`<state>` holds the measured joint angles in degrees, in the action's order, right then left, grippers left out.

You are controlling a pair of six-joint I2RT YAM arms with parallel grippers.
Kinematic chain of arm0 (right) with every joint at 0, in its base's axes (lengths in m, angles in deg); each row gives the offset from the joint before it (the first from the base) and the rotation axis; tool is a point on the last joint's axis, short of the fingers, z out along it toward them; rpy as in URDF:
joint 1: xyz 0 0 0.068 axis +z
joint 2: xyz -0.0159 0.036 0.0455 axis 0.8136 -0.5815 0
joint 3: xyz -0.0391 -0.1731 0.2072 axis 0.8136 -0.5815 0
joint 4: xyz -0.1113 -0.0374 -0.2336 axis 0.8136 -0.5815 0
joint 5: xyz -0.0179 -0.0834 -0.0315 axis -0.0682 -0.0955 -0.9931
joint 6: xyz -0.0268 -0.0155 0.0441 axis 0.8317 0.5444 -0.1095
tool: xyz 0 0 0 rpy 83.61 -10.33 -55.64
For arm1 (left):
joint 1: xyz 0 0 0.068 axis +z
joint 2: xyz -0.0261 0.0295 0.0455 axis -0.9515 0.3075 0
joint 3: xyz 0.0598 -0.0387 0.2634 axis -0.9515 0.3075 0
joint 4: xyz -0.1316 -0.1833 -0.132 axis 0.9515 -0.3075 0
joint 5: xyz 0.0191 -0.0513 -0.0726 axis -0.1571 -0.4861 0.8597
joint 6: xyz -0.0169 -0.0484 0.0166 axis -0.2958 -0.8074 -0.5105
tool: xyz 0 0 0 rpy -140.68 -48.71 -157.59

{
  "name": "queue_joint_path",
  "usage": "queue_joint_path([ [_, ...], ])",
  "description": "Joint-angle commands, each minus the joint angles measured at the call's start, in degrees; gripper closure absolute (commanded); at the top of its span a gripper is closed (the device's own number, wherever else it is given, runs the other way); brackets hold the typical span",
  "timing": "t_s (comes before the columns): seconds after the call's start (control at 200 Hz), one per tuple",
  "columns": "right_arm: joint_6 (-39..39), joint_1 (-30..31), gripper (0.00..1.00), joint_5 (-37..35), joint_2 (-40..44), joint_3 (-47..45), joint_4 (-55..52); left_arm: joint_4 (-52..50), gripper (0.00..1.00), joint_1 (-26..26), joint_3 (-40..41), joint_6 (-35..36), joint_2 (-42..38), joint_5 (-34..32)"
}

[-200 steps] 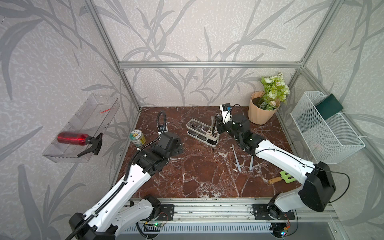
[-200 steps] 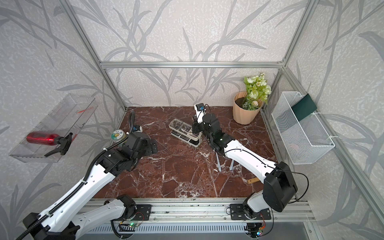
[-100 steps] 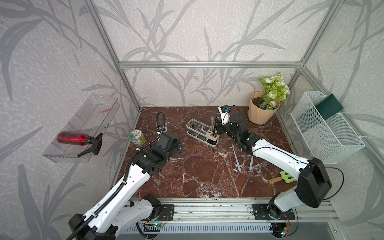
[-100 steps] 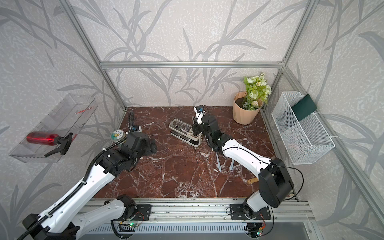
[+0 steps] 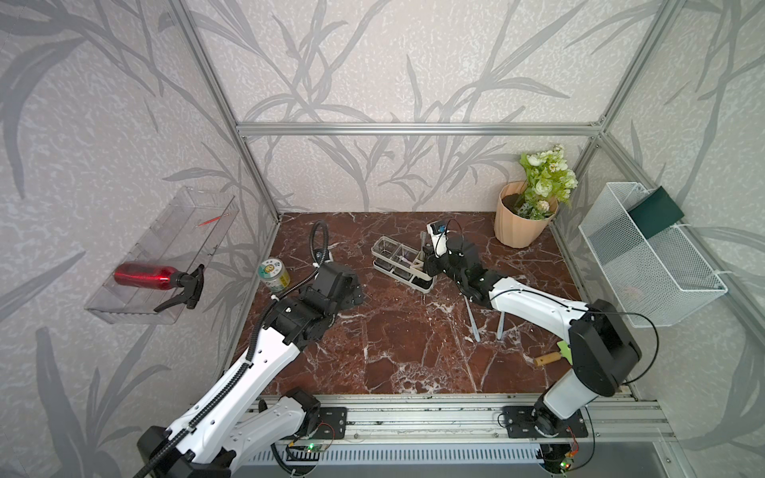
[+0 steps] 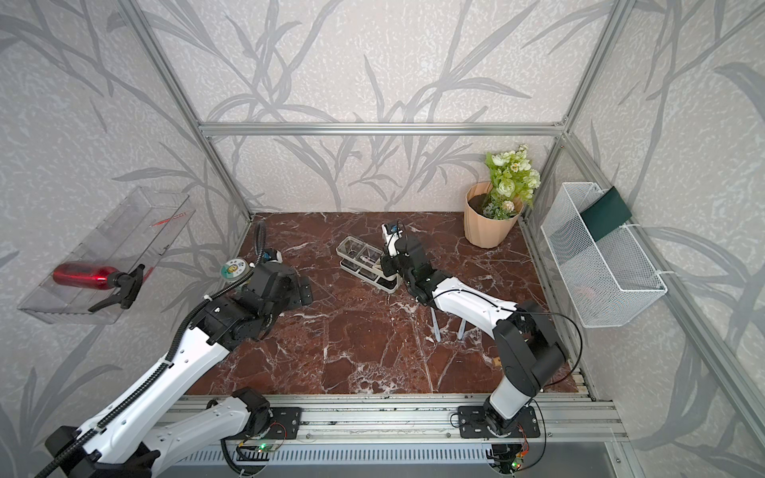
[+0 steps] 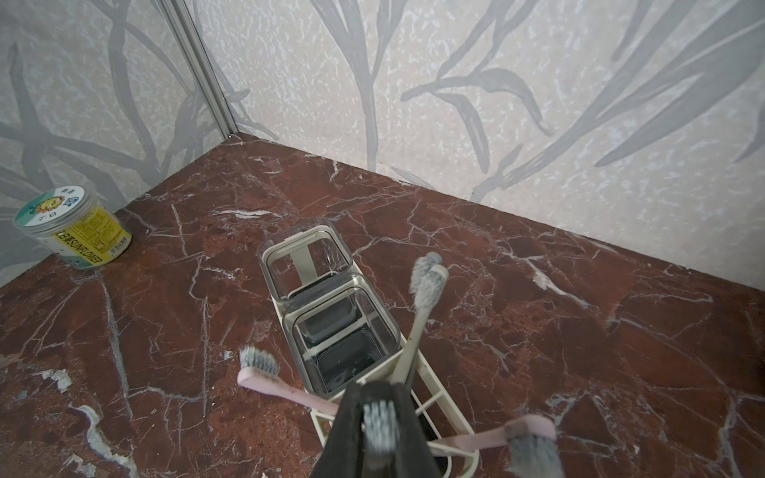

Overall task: Place the toothbrush into the toothbrush holder
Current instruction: Place the toothbrush in the toothbrush holder.

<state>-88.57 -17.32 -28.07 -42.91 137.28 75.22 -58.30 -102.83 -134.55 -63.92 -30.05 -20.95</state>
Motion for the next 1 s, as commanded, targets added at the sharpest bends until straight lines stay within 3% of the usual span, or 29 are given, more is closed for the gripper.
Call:
queue_joint_path([
  [0.0,0.29,-0.15,1.00,0.55,-1.18,-0.04,2.92,0.20,0.01,0.42,0.59,-1.15,-0.67,-0.36],
  [0.47,0.82,-0.20,1.00,-0.17,-5.32,-0.73,4.58,0.47,0.01,1.04,0.69,-1.11,-0.48,0.35],
  [0.665,0.68,-0.18,0.78,-0.26,-3.46,-2.37,5.22,0.60,0.01,1.53,0.73,-1.20,-0.40,0.79],
  [0.995,0.03,-0.06,0.52,1.86,5.83,-3.53,4.23,0.74,0.01,2.10,0.78,-1.30,-0.40,1.00],
])
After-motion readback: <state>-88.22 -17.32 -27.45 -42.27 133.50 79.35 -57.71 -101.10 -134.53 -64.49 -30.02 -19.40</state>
